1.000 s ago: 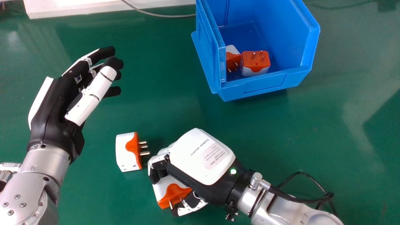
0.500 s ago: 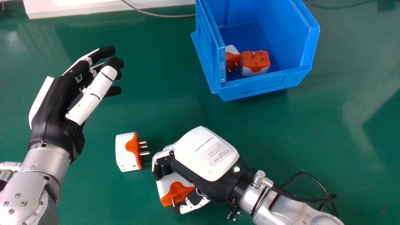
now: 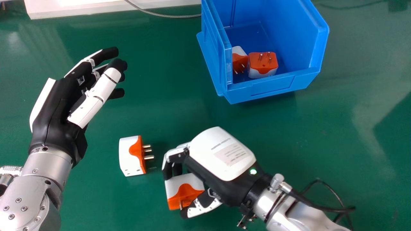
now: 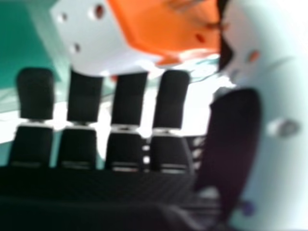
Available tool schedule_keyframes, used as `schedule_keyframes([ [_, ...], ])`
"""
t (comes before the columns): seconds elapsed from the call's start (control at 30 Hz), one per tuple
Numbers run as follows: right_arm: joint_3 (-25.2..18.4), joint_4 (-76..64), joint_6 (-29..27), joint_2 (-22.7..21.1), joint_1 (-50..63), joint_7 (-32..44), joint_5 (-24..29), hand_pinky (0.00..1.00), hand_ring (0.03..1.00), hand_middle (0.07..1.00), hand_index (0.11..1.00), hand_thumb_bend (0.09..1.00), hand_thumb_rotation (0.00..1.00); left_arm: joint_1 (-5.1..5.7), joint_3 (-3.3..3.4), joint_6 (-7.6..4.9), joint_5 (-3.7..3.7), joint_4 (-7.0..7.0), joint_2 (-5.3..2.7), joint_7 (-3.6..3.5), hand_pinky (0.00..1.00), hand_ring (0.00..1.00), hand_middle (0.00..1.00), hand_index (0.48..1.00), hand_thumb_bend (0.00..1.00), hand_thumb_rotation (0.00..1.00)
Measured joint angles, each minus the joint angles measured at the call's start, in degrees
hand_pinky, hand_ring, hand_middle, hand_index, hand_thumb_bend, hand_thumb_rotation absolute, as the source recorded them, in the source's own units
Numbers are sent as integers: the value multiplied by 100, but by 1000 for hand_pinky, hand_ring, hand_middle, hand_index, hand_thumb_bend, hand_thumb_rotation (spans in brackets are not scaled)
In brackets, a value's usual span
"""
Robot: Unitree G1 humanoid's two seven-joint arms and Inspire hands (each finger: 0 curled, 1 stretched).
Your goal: Pick all objects and put in blue box
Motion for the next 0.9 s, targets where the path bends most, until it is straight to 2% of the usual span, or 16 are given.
schedule_keyframes([
  [0.23,-250,-1021,591,92,664,385,97,343,427,518,508,499,0,-1,1,40,-2,-44,0,-5,756,819,797,820,502,543],
  [0.47,-456,-1885,950,209,1074,743,376,349,432,514,494,498,0,2,4,50,-3,-60,0,-17,756,819,796,819,512,546],
  [0.9,-682,-2786,1321,395,1616,1005,520,348,435,508,496,497,0,7,22,64,-9,-65,1,-36,754,818,794,818,515,548],
])
